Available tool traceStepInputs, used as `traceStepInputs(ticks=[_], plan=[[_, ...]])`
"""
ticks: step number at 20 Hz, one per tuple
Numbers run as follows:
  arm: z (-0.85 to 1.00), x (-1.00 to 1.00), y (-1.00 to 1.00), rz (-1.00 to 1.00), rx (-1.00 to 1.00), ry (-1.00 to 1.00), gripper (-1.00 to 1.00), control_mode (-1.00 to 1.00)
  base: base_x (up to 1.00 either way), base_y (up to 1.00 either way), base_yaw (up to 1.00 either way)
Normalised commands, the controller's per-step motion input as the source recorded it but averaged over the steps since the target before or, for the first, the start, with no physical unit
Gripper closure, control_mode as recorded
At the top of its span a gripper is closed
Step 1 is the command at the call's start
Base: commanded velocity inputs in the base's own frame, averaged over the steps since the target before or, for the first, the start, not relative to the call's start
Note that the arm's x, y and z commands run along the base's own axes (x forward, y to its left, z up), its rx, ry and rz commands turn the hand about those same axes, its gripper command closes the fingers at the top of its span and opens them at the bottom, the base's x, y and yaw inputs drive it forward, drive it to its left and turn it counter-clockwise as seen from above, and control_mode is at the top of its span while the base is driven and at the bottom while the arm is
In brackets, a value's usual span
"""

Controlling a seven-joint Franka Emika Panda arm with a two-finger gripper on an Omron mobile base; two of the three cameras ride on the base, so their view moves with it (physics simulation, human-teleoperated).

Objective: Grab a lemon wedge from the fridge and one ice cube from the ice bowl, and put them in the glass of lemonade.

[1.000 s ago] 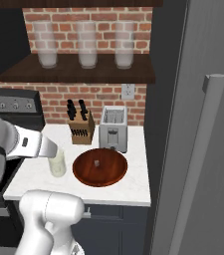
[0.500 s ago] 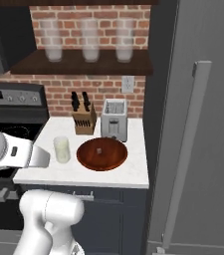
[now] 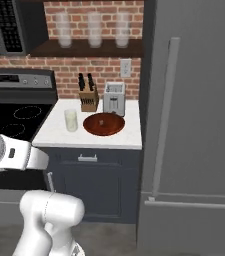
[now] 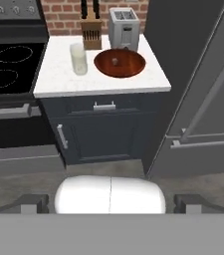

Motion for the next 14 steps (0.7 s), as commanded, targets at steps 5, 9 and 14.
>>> traceStepInputs(ticks=[5,9,14], plan=[[0.00,0.00,0.00,0.00,0.00,0.00,-1.00,1.00,-0.47,-0.95,0.00],[0.00,0.00,0.00,0.00,0.00,0.00,-1.00,1.00,-0.30,-1.00,0.00],[0.00,0.00,0.00,0.00,0.00,0.00,-1.00,1.00,-0.06,-0.70,0.00]])
